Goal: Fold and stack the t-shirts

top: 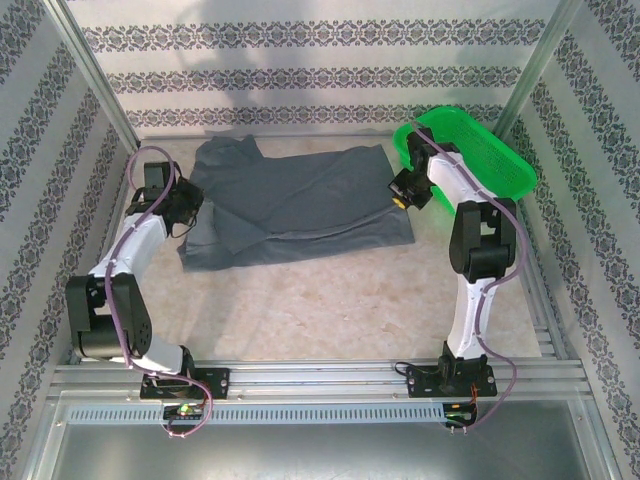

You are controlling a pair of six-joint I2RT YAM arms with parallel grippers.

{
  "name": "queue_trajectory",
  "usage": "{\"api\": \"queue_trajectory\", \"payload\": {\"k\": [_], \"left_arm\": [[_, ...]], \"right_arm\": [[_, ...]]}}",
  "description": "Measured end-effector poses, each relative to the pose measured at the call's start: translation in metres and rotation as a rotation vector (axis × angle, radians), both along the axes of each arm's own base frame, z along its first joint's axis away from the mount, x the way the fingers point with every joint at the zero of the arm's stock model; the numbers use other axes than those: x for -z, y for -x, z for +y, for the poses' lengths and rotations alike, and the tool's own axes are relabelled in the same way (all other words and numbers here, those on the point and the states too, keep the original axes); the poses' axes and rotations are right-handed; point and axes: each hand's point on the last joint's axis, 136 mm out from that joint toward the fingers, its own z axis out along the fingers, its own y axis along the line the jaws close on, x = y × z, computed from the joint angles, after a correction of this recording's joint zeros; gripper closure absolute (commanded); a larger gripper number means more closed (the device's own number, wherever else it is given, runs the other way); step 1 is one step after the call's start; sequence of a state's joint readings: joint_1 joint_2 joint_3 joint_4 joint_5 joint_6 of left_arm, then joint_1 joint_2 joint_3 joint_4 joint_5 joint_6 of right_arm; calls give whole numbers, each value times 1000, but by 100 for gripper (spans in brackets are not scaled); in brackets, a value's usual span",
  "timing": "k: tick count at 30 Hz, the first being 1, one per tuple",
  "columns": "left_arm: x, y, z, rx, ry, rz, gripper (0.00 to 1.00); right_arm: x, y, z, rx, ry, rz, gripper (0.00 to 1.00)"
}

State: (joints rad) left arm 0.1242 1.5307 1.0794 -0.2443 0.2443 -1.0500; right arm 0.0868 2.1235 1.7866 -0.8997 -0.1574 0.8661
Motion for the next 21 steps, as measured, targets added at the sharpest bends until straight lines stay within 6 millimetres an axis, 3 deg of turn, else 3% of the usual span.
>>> {"api": "queue_trajectory", "payload": {"k": [1, 4, 6, 11, 16, 18, 21], "left_arm": [[3, -3, 0, 8, 5, 2, 90], [11, -11, 1, 43, 5, 4, 44], [17, -14, 6, 61, 0, 14, 34], [18, 11, 26, 52, -42, 51, 36], [16, 77, 19, 29, -53, 101, 53], [32, 104, 14, 11, -33, 152, 54], [75, 143, 6, -14, 17, 290, 50]], "right_arm": [[0, -2, 0, 0, 0, 0, 89], [2, -14, 2, -28, -22, -6, 60], [2, -20, 3, -58, -29, -14, 52], [-6, -5, -5, -115, -9, -24, 48], [-17, 66, -17, -120, -3, -7, 51], [-14, 86, -18, -118, -6, -4, 52], [10, 105, -17, -114, -23, 41, 52]]}}
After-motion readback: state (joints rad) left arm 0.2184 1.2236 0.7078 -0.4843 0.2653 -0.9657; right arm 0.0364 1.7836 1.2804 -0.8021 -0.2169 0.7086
